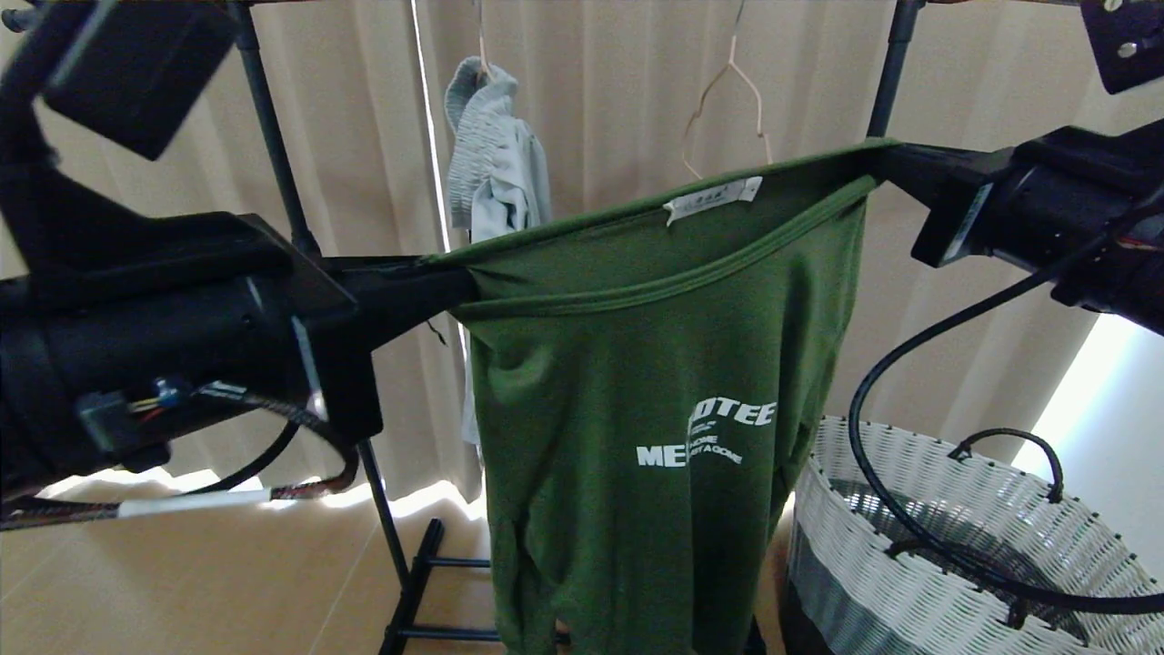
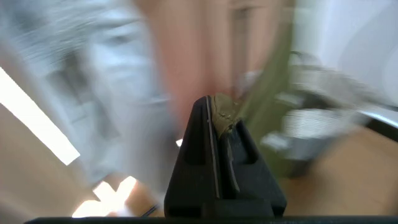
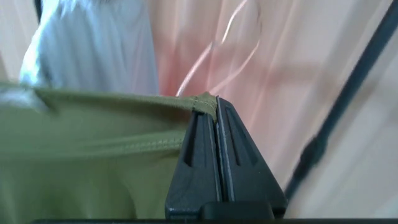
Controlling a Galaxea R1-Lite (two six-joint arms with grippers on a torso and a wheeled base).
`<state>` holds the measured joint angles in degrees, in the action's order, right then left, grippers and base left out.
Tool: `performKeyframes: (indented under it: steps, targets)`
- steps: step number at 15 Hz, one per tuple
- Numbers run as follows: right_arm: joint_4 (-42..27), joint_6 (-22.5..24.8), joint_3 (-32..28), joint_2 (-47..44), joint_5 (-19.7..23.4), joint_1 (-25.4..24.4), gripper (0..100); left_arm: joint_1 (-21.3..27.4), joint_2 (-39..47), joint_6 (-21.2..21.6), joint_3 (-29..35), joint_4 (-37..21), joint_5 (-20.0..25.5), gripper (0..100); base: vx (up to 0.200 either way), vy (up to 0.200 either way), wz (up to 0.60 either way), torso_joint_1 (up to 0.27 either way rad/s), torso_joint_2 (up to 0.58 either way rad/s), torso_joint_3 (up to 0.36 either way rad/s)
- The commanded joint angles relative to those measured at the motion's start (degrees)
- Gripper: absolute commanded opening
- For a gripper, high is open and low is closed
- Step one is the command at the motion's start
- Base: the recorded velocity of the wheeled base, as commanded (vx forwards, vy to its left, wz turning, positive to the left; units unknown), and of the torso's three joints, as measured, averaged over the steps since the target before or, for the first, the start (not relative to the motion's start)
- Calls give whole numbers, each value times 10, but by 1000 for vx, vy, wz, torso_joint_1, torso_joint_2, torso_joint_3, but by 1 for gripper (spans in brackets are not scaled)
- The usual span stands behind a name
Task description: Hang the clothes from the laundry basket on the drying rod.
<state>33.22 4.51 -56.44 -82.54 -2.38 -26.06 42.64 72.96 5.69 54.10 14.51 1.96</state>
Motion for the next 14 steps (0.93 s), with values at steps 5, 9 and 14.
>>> performKeyframes:
  steps: [5,9,14]
  targets:
    - [34,-8,-9,-36,16,0,0,41,-56,5,-21,3,50,0,0,0,0,0,0,0]
    - [34,-7,-5,-31,14,0,0,40,-54,5,-21,4,50,0,0,0,0,0,0,0]
    - [20,-4,2,12,11,0,0,31,-36,5,-2,14,49,0,0,0,0,0,0,0]
